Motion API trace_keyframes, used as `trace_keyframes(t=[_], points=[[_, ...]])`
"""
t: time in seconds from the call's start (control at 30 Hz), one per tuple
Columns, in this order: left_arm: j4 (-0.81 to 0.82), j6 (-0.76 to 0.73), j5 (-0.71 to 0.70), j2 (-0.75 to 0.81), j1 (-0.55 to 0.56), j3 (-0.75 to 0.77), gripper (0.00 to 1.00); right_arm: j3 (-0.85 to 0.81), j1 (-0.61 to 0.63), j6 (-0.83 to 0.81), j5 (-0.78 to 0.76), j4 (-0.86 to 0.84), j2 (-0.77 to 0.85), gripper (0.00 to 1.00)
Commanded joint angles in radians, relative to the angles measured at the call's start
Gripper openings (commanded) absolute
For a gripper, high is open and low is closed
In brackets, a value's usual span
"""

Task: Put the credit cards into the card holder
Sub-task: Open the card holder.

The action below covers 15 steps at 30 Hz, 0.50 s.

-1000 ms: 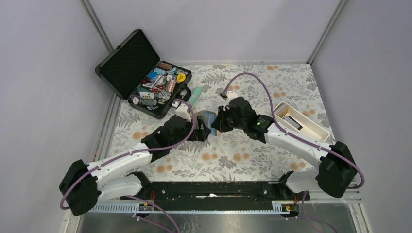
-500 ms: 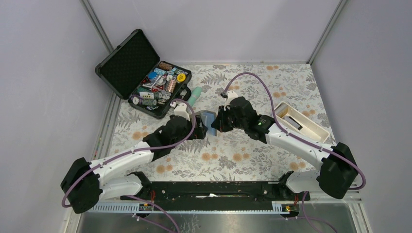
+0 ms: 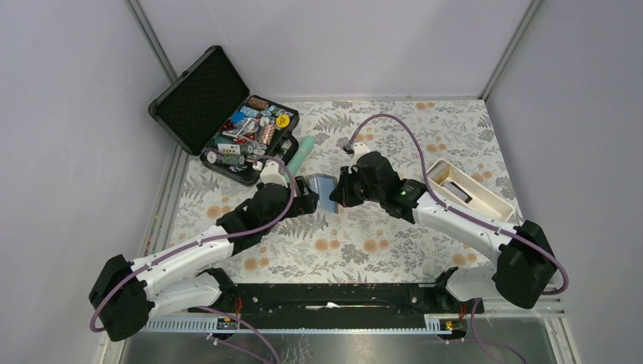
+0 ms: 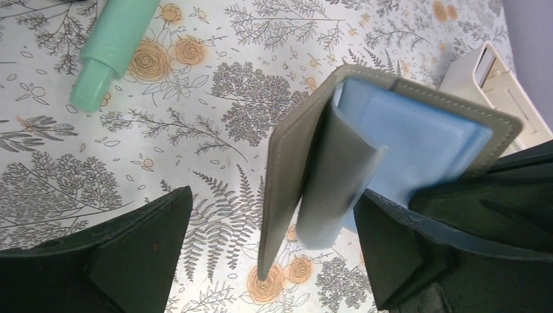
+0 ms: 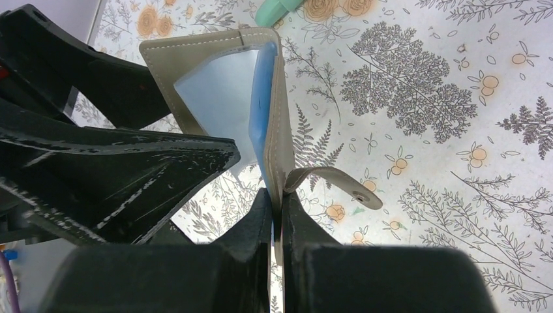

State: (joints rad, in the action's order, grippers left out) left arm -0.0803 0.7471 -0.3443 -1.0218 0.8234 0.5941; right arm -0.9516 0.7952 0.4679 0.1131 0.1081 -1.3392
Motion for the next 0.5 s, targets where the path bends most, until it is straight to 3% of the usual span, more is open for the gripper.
trace_keyframes(t=[0.0,0.47], points=[[0.077,0.059,0.015,-0.01,-0.008,0.0,0.99,-0.04,-0.002,-0.006,-0.021,-0.012,-0.014,0.0],[0.165,0.041,0.153,-0.137,-0.057,0.043,0.97,-0.023,-0.002,-0.011,-0.036,-0.016,-0.008,0.0]])
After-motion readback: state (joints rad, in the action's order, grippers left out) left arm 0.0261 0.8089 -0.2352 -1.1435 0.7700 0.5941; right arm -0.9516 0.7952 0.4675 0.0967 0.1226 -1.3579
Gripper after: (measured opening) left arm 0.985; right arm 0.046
